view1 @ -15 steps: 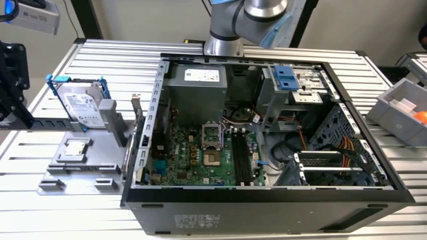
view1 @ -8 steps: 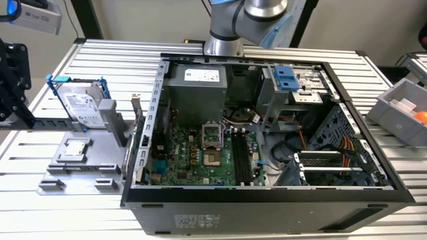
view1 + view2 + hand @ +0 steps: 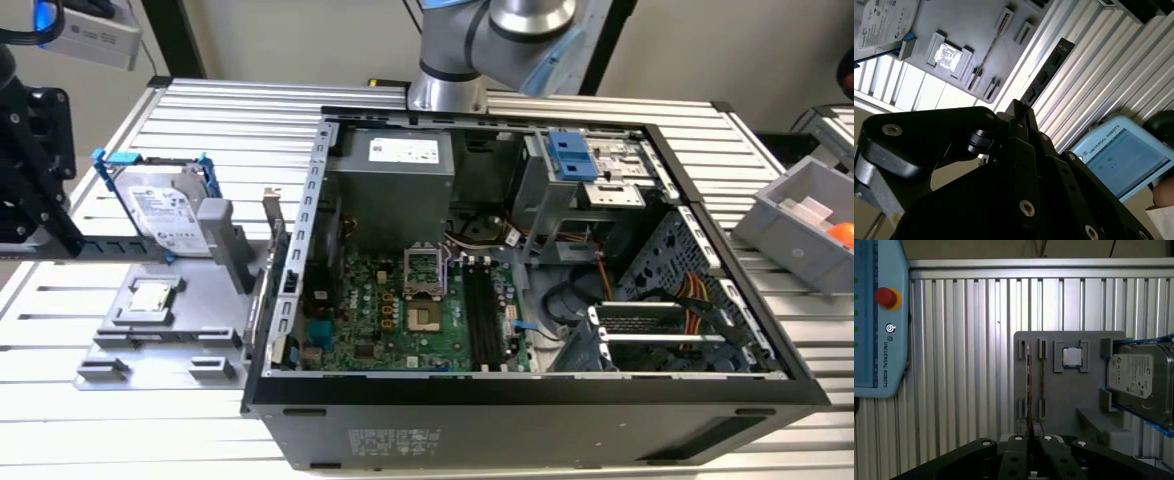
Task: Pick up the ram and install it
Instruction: 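Pick up the ram and move it above insertion slot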
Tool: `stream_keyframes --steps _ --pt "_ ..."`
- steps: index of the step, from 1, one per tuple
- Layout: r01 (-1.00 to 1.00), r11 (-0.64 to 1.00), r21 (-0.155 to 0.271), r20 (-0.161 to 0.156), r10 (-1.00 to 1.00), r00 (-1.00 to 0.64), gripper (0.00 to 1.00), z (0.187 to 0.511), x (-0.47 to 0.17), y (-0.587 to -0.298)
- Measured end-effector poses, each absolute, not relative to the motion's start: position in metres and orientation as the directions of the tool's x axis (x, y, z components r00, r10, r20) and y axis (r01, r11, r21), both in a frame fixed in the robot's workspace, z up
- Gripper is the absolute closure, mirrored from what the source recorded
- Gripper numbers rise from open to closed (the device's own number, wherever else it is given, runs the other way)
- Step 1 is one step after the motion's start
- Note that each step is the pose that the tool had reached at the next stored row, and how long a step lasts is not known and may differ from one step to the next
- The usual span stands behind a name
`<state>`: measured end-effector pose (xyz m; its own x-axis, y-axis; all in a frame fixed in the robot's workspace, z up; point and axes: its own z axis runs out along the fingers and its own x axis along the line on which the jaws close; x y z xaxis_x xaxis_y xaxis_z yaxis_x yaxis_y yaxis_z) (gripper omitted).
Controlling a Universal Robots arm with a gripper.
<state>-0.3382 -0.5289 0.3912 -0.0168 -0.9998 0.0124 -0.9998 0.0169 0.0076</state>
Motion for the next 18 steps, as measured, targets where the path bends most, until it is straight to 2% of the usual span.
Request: stream_keyframes --steps 18 --pt "-1.0 0.017 0.008 0.014 -1.0 -0.017 1.0 0.391 -0.314 -0.529"
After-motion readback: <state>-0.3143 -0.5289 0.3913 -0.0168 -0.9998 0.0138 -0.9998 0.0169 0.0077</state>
